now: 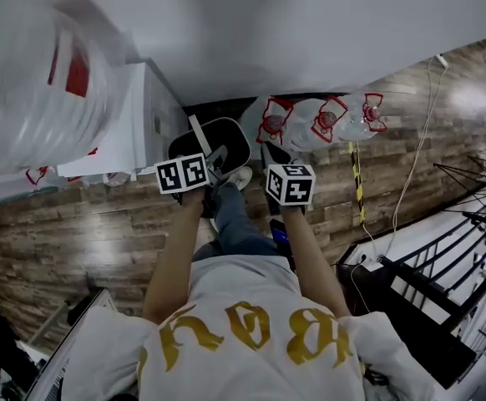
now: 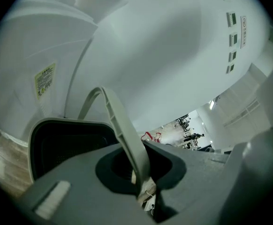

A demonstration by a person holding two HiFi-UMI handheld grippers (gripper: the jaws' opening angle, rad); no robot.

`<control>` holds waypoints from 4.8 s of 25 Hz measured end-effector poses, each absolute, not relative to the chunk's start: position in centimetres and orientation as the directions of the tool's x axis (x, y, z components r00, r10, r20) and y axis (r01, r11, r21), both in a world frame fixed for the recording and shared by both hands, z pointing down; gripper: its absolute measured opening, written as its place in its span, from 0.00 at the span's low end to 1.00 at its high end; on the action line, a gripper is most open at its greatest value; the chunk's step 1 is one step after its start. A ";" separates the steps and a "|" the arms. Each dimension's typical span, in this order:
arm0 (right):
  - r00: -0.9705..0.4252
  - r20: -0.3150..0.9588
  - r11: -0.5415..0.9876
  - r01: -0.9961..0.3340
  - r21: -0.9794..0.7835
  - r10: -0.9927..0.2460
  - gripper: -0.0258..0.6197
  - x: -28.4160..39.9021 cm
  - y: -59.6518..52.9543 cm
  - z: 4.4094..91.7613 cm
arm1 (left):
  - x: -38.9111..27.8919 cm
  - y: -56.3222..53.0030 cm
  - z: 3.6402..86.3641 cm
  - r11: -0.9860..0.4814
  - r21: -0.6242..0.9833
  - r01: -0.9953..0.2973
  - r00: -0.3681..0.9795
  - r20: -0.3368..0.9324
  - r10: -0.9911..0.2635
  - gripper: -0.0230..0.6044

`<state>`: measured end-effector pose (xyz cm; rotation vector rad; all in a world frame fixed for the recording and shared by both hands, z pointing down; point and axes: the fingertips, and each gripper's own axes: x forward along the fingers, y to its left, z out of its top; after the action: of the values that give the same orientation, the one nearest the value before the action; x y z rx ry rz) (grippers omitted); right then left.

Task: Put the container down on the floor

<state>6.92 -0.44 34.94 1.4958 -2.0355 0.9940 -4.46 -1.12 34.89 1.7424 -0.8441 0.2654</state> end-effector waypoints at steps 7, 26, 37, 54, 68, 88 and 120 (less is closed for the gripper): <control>-0.348 0.725 0.186 -0.937 -0.297 -0.594 0.09 6.5 -2.0 37.6 | -5.3 -2.5 38.4 -0.099 0.715 -0.692 0.685 0.608 -0.400 0.09; -0.437 0.766 0.303 -0.896 -0.325 -0.471 0.09 4.3 -4.1 45.5 | -4.9 -2.2 49.2 -0.113 0.606 -0.787 0.611 0.743 -0.272 0.09; -0.504 0.788 0.443 -0.832 -0.334 -0.354 0.09 1.9 -3.0 51.5 | -5.8 -2.7 54.7 -0.096 0.576 -0.812 0.578 0.769 -0.273 0.09; -0.478 0.830 0.449 -0.833 -0.323 -0.289 0.09 1.2 -2.5 60.7 | -9.3 -3.4 65.1 -0.063 0.476 -0.877 0.476 0.842 -0.255 0.09; -0.499 0.831 0.466 -0.813 -0.351 -0.245 0.09 -0.6 -1.5 67.0 | -8.7 -4.9 72.0 -0.077 0.467 -0.881 0.470 0.846 -0.251 0.09; -0.458 0.867 0.472 -0.818 -0.327 -0.194 0.09 -0.2 -1.4 71.4 | -9.6 -8.1 78.2 -0.063 0.363 -0.930 0.363 0.870 -0.333 0.09; -0.495 0.853 0.479 -0.796 -0.371 -0.162 0.09 0.5 0.6 70.3 | -13.7 0.4 81.8 0.075 0.205 -0.976 0.194 0.972 -0.136 0.15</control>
<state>0.45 0.60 70.27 0.7942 -1.9414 1.0239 -13.66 0.36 81.76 1.3240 -1.1896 0.9322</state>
